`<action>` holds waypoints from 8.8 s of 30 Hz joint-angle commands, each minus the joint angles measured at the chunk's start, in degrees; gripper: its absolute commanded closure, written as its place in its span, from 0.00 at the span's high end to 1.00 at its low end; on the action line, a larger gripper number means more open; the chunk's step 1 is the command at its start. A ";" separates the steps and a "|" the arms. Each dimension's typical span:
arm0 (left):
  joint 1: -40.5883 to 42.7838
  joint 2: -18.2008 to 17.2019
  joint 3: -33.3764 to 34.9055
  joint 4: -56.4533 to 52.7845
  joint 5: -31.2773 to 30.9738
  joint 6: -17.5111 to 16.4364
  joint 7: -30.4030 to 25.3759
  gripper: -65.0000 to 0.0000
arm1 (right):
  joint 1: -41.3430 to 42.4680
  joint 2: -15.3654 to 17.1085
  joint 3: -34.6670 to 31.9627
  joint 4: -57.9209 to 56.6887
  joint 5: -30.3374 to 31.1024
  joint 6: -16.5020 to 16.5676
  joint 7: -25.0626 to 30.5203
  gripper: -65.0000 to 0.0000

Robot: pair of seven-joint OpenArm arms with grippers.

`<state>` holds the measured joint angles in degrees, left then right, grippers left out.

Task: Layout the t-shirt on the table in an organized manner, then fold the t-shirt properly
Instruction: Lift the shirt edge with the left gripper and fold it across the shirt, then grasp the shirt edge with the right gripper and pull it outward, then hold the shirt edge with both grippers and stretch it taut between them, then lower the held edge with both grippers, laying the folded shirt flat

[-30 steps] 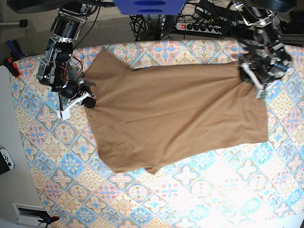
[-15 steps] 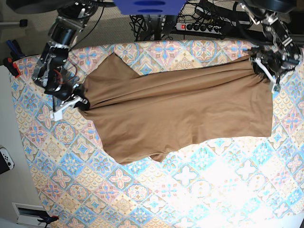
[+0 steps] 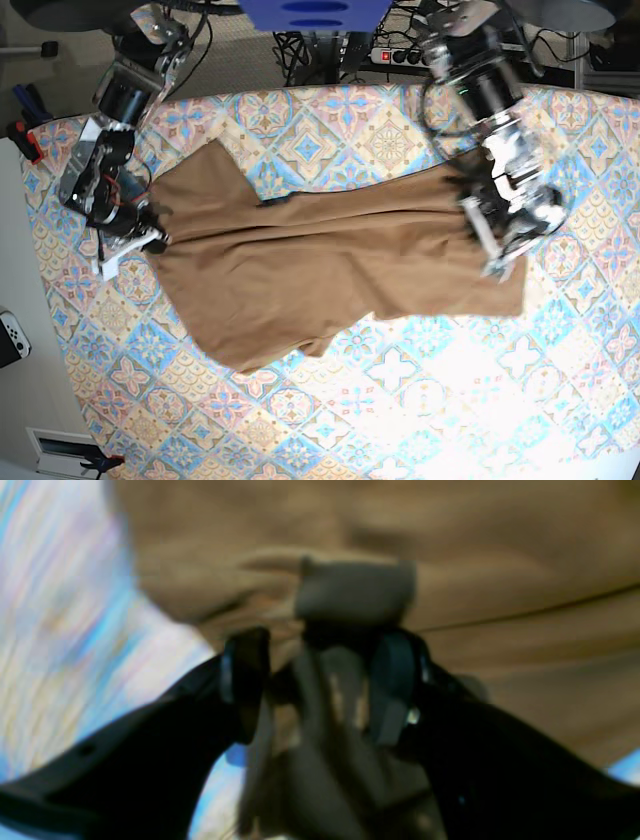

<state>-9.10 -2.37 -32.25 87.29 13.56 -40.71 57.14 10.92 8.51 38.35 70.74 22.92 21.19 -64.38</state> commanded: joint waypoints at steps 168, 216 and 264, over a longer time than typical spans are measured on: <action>16.71 -3.83 -10.43 27.92 -10.71 0.71 22.86 0.00 | -34.52 -4.86 -6.30 30.14 32.34 0.39 0.16 0.00; -5.36 -5.32 -11.75 4.54 16.02 0.71 22.86 0.00 | -22.04 -4.69 -5.07 28.64 25.74 -7.61 -15.62 0.00; -17.40 -5.50 -12.01 -3.64 24.11 0.71 20.79 0.00 | -13.86 -3.55 -5.42 22.05 17.30 -7.61 -15.62 0.00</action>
<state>-25.36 -6.68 -44.38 82.65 36.21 -40.14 77.43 -3.99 4.10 32.71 91.81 39.97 13.47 -80.97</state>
